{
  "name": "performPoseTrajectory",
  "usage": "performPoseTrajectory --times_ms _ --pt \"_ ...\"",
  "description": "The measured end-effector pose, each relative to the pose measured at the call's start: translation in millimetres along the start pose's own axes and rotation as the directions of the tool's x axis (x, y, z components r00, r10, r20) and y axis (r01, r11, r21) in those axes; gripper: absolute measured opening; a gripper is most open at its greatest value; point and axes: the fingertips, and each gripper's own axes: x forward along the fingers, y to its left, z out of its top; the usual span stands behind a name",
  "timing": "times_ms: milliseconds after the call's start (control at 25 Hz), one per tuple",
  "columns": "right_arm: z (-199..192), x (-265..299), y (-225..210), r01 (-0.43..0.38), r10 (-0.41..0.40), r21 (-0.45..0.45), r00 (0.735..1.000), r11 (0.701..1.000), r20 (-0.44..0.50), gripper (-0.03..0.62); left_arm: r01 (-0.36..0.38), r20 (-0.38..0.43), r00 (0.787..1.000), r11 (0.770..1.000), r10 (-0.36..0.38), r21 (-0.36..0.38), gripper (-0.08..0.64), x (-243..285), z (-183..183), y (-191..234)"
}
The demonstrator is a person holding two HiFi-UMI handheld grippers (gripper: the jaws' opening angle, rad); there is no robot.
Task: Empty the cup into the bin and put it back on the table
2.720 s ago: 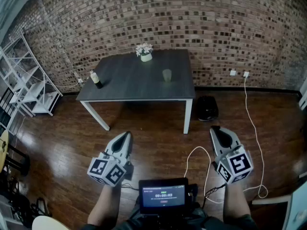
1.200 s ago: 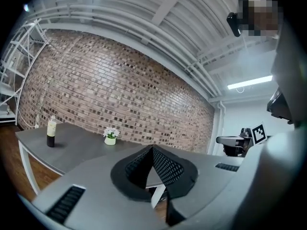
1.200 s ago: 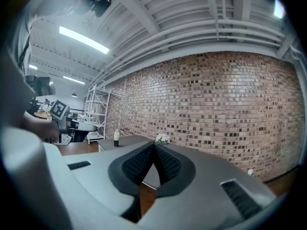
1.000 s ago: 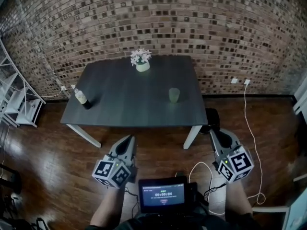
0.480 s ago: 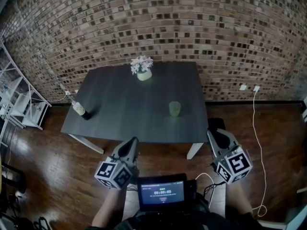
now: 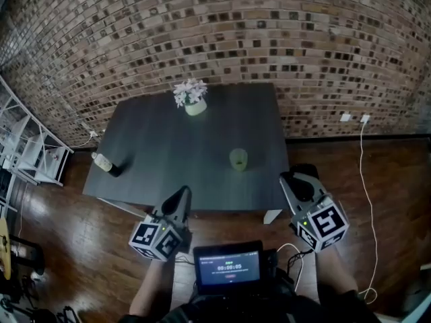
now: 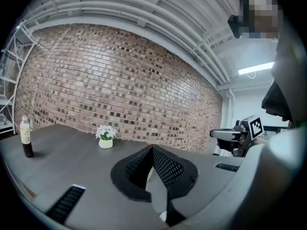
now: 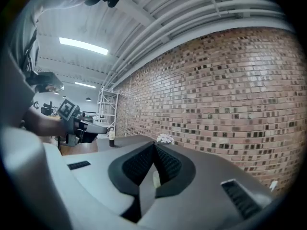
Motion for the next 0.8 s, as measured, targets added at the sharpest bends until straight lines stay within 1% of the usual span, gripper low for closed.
performPoseTrajectory --times_ms 120,200,360,440,560,640,720,800 --pt "-6 20 -2 -0.03 0.031 0.012 0.999 0.999 -0.024 0.003 0.01 -0.019 1.0 1.0 -0.01 0.007 0.0 13 -3 7" --pt "-10 32 -3 -0.035 0.035 0.016 0.999 0.999 -0.037 0.003 0.02 -0.031 0.999 1.0 -0.02 0.007 0.0 22 -6 15" --pt "-15 62 -13 -0.011 0.012 0.011 0.998 1.0 -0.061 0.003 0.032 -0.057 0.998 0.999 -0.033 -0.031 0.0 42 -11 41" --pt "-19 76 -16 0.003 -0.002 0.017 0.997 1.0 -0.081 0.003 0.058 -0.079 0.995 0.998 -0.06 -0.038 0.0 51 -13 51" --pt "-24 101 -19 0.01 -0.01 -0.005 0.991 1.0 -0.131 0.003 0.096 -0.093 0.991 0.995 -0.1 -0.038 0.0 69 -7 69" --pt "-30 116 -19 0.007 -0.009 -0.013 0.986 1.0 -0.166 0.003 0.108 -0.101 0.988 0.992 -0.114 -0.062 0.0 79 -9 81" --pt "-37 126 -18 0.004 -0.004 0.0 0.982 1.0 -0.191 0.003 0.121 -0.118 0.984 0.989 -0.13 -0.082 0.0 85 -17 90" --pt "-42 137 -18 0.002 0.0 0.009 0.978 1.0 -0.208 0.003 0.127 -0.127 0.983 0.99 -0.135 -0.065 0.0 95 -22 100"
